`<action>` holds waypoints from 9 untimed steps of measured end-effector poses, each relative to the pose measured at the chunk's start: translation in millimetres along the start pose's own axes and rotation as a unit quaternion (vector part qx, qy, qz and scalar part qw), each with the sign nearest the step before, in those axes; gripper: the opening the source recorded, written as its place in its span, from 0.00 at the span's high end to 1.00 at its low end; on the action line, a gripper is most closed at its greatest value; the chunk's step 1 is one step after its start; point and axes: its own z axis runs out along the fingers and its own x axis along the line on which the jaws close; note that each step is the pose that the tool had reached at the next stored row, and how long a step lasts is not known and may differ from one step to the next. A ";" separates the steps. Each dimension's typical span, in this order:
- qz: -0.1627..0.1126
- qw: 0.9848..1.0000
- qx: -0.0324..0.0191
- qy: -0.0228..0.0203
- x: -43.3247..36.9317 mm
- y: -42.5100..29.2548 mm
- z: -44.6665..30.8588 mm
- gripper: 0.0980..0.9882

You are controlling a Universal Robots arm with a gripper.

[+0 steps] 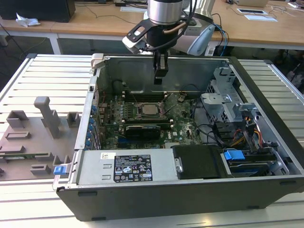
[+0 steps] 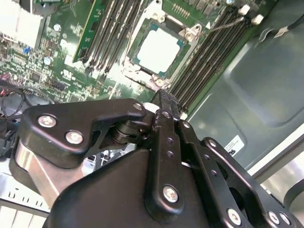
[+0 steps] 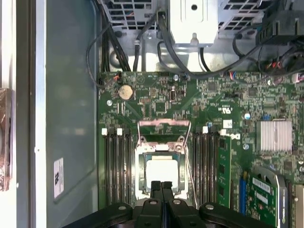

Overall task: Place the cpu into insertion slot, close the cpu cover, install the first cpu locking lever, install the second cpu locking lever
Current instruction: 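Close the cpu cover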

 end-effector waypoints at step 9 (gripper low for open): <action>0.000 1.000 0.004 0.000 0.8 45.0 1.8 1.00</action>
